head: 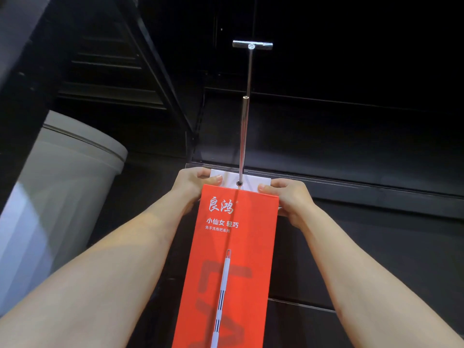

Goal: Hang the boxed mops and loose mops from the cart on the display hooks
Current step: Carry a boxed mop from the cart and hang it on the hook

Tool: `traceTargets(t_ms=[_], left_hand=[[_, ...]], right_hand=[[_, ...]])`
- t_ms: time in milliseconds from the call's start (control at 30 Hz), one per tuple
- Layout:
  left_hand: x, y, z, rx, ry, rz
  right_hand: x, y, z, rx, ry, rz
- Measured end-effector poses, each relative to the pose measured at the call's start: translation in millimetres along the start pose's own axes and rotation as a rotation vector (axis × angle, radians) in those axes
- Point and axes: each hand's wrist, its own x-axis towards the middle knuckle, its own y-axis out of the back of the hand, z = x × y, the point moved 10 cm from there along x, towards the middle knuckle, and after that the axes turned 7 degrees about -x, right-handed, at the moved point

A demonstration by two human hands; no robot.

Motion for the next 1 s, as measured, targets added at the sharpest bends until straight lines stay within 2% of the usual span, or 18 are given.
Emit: traceTargets(t_ms=[267,400,533,667,733,800,900,1000], left_hand=[[0.9,2.4,-7.1,0.002,0.057,0.013],[-10.0,2.1,-4.8,-0.057,0.137,-0.016],[-24.6,7.3,4.0,0.0,0.151,0.045],[-48.6,1.6,23.5,0.107,0.087,0.065],[-66.1,-5.6,36.4,0.253,0.018,0.066],[-85.2,-12.8,46.8,0.495,-0.033,0.071],[-117.5,-25.2,58.2,0.878,-0.071,0.051],[-151.8,-39.5,62.9,1.14,-0.067,-0.01]], right_hand=[[-0.2,5.8,-1.0,-0.071,-0.019,0.035],[-8.0,7.3,-3.5,-0.119,-0.031,-0.016],[-26.2,17.7,-14.4,-0.312,-0.021,-0.003],[-54.5,24.1,-33.5,-0.526,0.075,0.028],[-72.8,25.1,-40.6,-0.655,0.115,0.029],[-92.9,24.1,-45.7,-0.812,0.151,0.019],[-122.3,22.4,-45.9,-1.016,0.186,0.023],[-151.6,20.5,-38.4,-1.184,0.185,0.007]])
